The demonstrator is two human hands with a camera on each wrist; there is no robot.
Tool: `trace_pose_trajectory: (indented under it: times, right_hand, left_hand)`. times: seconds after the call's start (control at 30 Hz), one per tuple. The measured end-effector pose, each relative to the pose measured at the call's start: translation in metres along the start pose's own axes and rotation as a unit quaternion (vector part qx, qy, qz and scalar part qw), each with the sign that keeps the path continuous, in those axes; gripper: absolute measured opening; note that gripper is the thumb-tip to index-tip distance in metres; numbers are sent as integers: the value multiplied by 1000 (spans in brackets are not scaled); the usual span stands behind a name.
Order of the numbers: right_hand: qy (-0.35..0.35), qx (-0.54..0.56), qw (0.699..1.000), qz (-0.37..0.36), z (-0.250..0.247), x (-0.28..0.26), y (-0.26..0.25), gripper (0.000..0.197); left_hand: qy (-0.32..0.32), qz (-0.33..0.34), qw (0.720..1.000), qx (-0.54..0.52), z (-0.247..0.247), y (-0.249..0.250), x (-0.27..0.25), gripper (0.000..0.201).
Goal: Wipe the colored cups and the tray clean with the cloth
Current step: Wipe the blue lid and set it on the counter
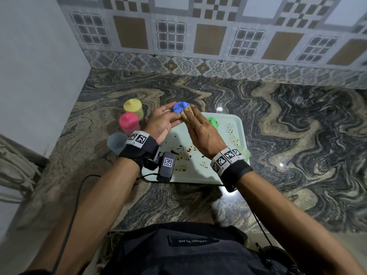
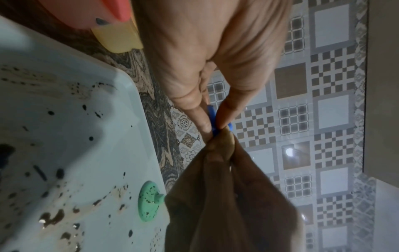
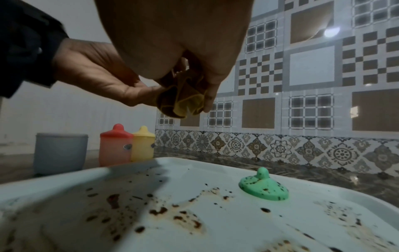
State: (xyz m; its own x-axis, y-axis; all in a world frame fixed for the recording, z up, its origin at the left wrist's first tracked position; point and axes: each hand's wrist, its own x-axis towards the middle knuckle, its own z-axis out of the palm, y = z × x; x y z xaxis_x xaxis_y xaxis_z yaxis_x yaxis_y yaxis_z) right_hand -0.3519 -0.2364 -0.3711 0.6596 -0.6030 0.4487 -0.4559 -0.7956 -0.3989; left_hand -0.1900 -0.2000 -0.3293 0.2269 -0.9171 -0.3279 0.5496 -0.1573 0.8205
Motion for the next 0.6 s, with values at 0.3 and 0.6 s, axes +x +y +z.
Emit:
trace_pose_trajectory:
  times: [0.3,0.6]
  right_hand:
    - [25,150,979,136,-12,16,-15,43]
    - [44,134,971,194,-8,25,-17,43]
  left_hand:
    - [19,41,999,-24,5,-2,-2,45]
    - [4,57,998,-15,7,2,-7,45]
